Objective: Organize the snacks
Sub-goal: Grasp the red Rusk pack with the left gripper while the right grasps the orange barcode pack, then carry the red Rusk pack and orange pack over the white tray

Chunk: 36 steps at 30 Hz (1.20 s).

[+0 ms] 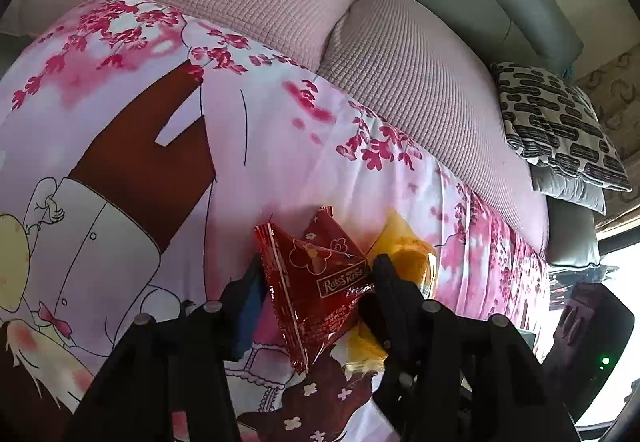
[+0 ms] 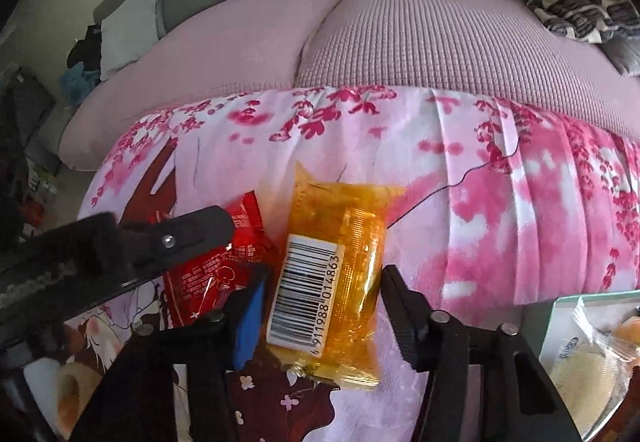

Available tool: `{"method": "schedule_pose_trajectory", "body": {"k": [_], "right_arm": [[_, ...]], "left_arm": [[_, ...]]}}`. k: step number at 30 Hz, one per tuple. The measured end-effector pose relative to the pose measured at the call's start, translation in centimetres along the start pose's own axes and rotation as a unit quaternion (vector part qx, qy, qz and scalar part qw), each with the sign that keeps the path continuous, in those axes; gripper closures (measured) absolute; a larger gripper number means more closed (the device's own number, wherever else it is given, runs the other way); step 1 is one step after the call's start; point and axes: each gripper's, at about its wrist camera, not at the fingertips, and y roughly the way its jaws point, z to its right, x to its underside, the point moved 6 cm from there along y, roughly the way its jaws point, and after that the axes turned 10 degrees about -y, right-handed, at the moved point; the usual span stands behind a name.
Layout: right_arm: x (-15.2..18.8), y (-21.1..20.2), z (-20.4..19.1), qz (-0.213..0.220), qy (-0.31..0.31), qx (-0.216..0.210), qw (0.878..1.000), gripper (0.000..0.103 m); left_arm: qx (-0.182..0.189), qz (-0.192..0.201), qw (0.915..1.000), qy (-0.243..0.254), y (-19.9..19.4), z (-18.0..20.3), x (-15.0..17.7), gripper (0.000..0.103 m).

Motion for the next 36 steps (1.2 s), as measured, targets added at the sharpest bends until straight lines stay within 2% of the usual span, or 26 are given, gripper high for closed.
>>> {"method": "schedule_pose_trajectory", "body": {"k": [2,6,11,19,30,33,36], "right_arm": [[0.1,-0.1,0.2,0.000,0.007,-0.002,1.000,0.058],[0.4,-1.3,0.5,0.005,0.005,0.004,1.000,0.059],[2.0,-4.8,1.2,0.027,0.019,-0.001,0.999,0.059],[6.6,-10.8,1.0,0.048,0.026,0.000,0.999,0.059],[13.7,-16.4,2.1,0.082,0.051,0.009,0.995,0.059],[15.0,-17.9,4.2,0.099,0.076,0.013,0.992,0.059],[16.1,-18.9,7.3,0.105,0.105,0.040,0.988,0.059]], "left_arm": [[0.008,-0.001,1.0000,-0.005,0.0,0.1,0.1,0.053],[0.022,0.007,0.9997,-0.012,-0.7,-0.1,0.6,0.055],[0.061,0.022,0.9970,-0.042,-3.5,-1.1,2.2,0.055],[0.072,0.058,0.9946,-0.047,-8.2,-1.8,7.4,0.055],[0.105,0.069,0.9920,-0.011,-11.4,1.1,13.8,0.055],[0.127,0.060,0.9900,0.015,-11.4,3.2,15.1,0.055],[0.141,0.049,0.9879,0.043,-10.9,5.6,16.6,0.055]]}}
